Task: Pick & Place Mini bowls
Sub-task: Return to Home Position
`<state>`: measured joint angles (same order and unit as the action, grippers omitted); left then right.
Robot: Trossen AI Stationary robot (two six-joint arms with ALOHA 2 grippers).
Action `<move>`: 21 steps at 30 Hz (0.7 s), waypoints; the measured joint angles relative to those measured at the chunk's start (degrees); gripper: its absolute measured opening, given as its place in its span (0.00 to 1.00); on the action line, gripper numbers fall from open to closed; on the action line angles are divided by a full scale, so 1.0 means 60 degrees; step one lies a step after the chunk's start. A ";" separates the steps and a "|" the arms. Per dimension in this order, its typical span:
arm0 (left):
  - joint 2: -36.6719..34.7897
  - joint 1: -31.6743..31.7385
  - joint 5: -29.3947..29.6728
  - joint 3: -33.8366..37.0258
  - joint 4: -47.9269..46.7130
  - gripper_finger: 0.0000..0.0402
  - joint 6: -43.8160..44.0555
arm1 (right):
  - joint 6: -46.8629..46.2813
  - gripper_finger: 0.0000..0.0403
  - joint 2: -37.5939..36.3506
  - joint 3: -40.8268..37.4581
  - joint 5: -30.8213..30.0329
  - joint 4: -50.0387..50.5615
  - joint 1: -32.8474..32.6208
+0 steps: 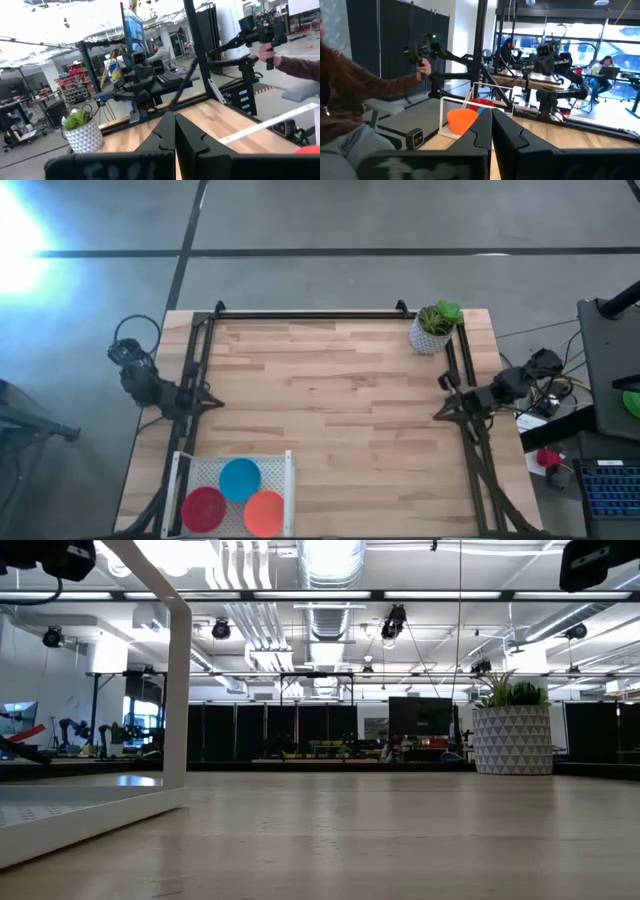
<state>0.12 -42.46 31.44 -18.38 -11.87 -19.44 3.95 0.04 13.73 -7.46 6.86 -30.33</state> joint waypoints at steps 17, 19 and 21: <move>-0.0004 0.0000 0.0007 0.1858 0.1437 0.00 0.1201 | -0.0137 0.02 -0.0001 -0.1531 -0.0004 -0.1052 -0.0006; -0.0004 -0.0001 0.0022 0.2020 0.1445 0.00 0.1311 | 0.0033 0.02 -0.0005 -0.1732 0.0002 -0.1347 -0.0006; -0.0004 -0.0004 0.0022 0.2143 0.1493 0.00 0.1489 | 0.0173 0.02 -0.0008 -0.1982 0.0000 -0.1741 -0.0006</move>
<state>0.10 -42.48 31.57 -5.53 -2.92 -10.51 4.98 -0.01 1.84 -7.46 -3.58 -30.37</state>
